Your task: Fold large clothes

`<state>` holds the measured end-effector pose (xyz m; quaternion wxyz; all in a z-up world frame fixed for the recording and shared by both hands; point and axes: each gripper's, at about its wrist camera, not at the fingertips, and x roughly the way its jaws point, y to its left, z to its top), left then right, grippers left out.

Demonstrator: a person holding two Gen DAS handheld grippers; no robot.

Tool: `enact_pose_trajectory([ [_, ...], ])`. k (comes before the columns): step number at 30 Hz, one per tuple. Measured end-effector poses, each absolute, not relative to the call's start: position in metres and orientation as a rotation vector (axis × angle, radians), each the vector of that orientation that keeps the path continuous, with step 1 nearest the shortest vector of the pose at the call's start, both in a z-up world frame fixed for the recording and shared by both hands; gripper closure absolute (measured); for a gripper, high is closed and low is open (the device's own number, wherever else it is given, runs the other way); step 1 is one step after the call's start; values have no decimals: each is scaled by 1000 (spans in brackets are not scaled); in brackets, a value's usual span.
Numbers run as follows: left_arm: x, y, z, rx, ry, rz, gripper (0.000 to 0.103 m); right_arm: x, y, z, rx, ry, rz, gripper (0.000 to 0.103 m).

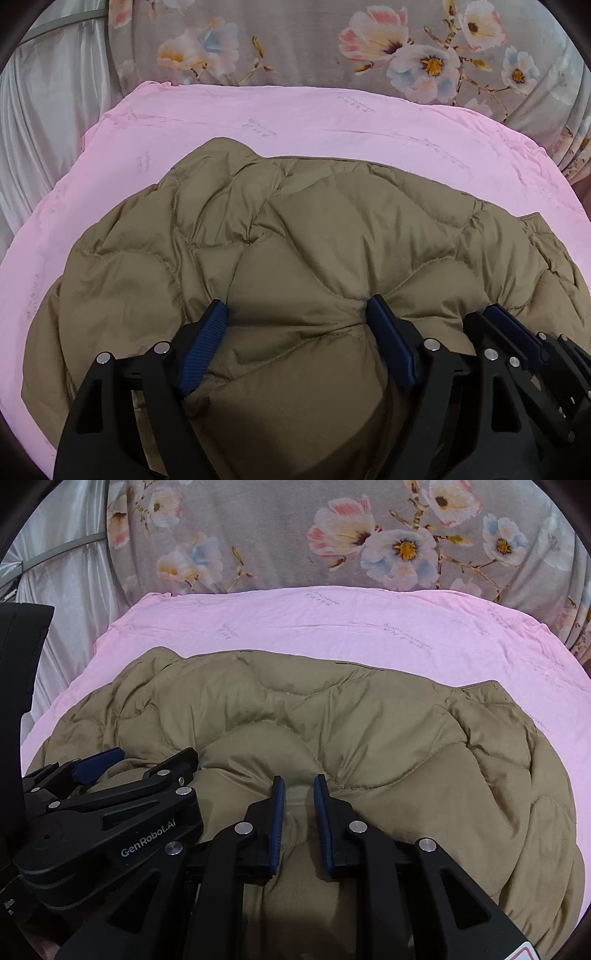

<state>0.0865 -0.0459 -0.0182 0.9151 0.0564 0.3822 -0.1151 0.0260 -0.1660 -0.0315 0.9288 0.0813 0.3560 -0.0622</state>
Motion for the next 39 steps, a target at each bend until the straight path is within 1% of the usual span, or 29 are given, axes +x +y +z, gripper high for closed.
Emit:
enact_pose_trajectory([
  [17, 81, -55, -30, 151, 733, -192, 26, 28, -160, -48, 140, 714, -164, 88],
  [23, 80, -50, -28, 114, 727, -219, 26, 29, -159, -47, 144, 714, -160, 88],
  [28, 62, -13, -12, 10, 750, -283, 26, 15, -153, -34, 155, 713, -138, 87],
  [30, 47, 14, -3, -7, 744, -274, 22, 5, -143, -28, 159, 714, -117, 87],
  [31, 40, 29, 0, -9, 741, -243, 17, 0, -139, -26, 163, 714, -105, 87],
  [32, 35, 42, 2, -17, 739, -223, 15, -4, -135, -24, 169, 715, -91, 87],
  [36, 18, 101, 0, -118, 803, -262, 15, -21, -117, -23, 180, 742, -48, 87],
  [39, 4, 126, 1, -173, 810, -198, 15, -32, -108, -21, 175, 744, -33, 87],
])
